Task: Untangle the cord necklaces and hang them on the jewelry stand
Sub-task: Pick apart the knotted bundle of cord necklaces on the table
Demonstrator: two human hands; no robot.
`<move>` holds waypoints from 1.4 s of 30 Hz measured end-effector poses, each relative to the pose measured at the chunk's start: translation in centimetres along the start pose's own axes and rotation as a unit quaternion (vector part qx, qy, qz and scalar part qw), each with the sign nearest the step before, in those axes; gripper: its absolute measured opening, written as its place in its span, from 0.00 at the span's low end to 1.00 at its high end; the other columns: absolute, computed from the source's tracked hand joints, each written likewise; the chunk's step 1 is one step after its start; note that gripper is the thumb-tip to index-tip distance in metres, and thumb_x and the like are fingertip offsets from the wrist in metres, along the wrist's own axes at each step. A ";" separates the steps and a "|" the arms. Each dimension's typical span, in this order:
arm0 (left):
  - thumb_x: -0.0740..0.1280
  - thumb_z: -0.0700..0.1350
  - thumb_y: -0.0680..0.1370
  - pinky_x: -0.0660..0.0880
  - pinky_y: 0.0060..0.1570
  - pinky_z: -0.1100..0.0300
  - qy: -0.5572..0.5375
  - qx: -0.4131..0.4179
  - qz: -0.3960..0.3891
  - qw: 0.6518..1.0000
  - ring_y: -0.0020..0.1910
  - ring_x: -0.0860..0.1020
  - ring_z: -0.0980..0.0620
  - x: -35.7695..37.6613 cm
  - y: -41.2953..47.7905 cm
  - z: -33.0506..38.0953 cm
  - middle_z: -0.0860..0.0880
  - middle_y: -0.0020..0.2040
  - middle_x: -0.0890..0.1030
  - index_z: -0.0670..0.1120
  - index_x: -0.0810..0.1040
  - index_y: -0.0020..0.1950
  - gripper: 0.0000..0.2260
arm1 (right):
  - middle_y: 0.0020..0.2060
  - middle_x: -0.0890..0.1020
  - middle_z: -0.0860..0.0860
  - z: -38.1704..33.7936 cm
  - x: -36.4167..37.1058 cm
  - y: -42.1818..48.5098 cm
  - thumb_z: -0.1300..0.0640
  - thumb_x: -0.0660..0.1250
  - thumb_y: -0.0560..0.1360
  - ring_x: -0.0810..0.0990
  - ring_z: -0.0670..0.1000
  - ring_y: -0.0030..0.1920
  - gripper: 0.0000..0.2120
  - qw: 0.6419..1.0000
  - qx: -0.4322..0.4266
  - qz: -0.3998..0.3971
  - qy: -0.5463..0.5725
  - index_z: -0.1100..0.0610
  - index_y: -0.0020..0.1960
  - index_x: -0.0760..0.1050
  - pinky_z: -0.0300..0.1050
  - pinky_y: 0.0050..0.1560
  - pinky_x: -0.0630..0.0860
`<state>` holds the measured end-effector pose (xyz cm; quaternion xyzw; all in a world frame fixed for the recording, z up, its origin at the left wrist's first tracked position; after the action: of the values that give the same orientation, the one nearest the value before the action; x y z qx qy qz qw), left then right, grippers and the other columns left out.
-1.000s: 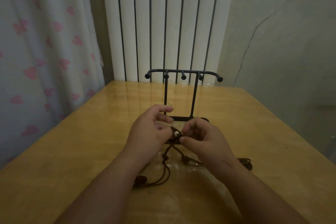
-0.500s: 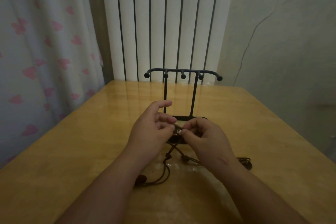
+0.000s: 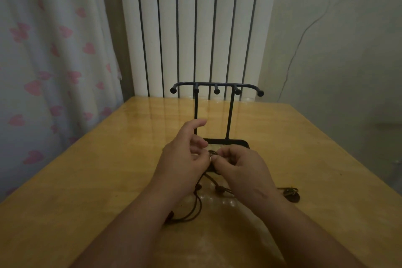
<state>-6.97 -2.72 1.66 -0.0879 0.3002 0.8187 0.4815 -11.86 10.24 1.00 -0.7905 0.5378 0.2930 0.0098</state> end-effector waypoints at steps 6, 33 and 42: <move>0.67 0.38 0.77 0.83 0.47 0.50 -0.119 -0.105 -0.049 0.986 0.43 0.85 0.52 0.3 0.1 -1.2 0.49 0.45 0.85 0.53 0.76 0.63 0.16 | 0.37 0.85 0.48 0.6 0.0 0.2 0.50 0.66 0.76 0.83 0.44 0.39 0.05 1.000 0.005 0.007 0.008 0.48 0.45 0.79 0.52 0.45 0.82; 0.61 0.33 0.80 0.81 0.52 0.49 -0.170 -0.149 -0.084 0.971 0.48 0.84 0.51 0.4 -0.2 -1.5 0.50 0.47 0.86 0.54 0.78 0.58 0.16 | 0.36 0.84 0.48 0.3 0.0 0.1 0.53 0.66 0.78 0.81 0.38 0.36 0.02 0.997 0.014 0.004 0.070 0.47 0.48 0.77 0.36 0.35 0.75; 0.63 0.39 0.81 0.80 0.44 0.59 -0.133 -0.148 -0.066 0.978 0.42 0.83 0.55 0.1 -0.2 -1.5 0.51 0.42 0.85 0.51 0.83 0.48 0.11 | 0.39 0.83 0.45 0.5 0.1 0.1 0.54 0.65 0.78 0.79 0.35 0.36 0.05 0.997 0.024 -0.014 0.077 0.48 0.48 0.80 0.30 0.32 0.71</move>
<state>-7.03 -3.42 0.33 -0.0682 0.1027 0.8247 0.5520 -12.12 10.27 0.57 -0.8178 0.5325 0.2180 -0.0092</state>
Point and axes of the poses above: each hand's wrist, its own y-axis towards the middle knuckle, its own x-axis out of the palm, z = x × y, the point moved 6 cm from there along y, towards the middle knuckle
